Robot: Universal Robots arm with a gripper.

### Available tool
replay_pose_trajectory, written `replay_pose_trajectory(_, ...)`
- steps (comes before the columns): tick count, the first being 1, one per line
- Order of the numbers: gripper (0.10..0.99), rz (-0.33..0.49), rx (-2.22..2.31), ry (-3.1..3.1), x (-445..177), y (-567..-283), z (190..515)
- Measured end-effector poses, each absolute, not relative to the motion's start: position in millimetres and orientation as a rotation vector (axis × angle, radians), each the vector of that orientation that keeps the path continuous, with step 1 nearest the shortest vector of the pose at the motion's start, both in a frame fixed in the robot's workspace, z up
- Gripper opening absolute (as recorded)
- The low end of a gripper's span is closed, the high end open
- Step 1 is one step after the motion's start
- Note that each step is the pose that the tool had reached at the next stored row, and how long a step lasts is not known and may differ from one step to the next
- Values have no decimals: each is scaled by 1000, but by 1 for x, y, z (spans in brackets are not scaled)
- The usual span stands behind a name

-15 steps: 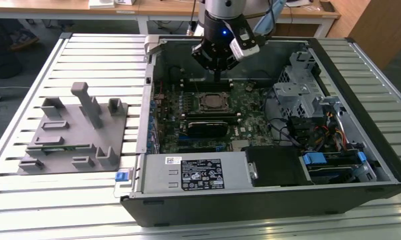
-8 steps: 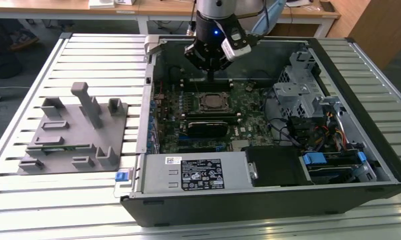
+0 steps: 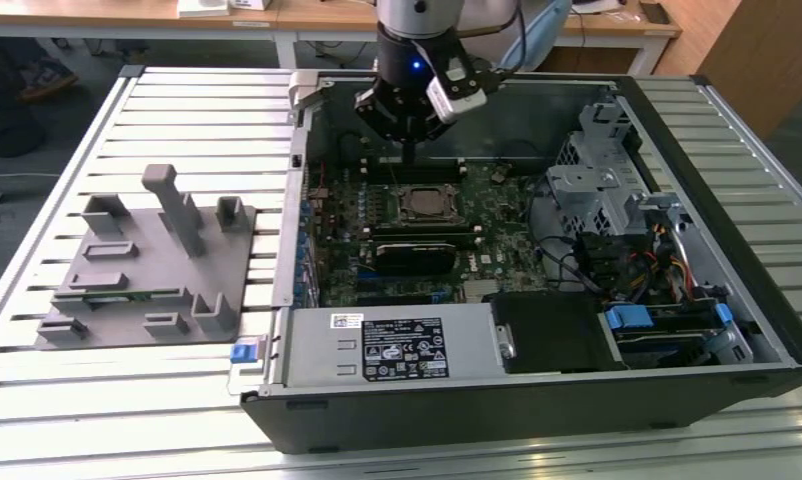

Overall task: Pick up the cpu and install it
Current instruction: 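Install the first cpu locking lever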

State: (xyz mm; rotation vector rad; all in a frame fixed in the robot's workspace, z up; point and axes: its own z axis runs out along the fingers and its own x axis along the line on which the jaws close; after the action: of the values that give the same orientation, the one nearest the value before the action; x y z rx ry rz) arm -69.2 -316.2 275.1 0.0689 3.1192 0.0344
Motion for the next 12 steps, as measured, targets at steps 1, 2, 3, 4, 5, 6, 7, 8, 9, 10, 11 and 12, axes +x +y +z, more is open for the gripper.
replay_pose_trajectory(1,106,34,68,3119,-71,-316,275)
replay_pose_trajectory(2,106,35,66,3119,-74,-316,275)
replay_pose_trajectory(3,106,34,65,3119,-76,-316,275)
replay_pose_trajectory(4,106,35,63,3119,-79,-316,275)
replay_pose_trajectory(5,106,35,63,3119,-81,-316,275)
replay_pose_trajectory(6,106,35,63,3119,-83,-316,274)
replay_pose_trajectory(7,106,35,62,3119,-85,-316,274)
replay_pose_trajectory(8,106,35,62,3119,-87,-316,274)
replay_pose_trajectory(9,106,35,61,3119,-89,-316,274)
replay_pose_trajectory(10,106,35,60,3119,-91,-316,274)
replay_pose_trajectory(11,106,35,59,3119,-93,-316,274)
replay_pose_trajectory(12,106,35,59,3119,-95,-316,274)
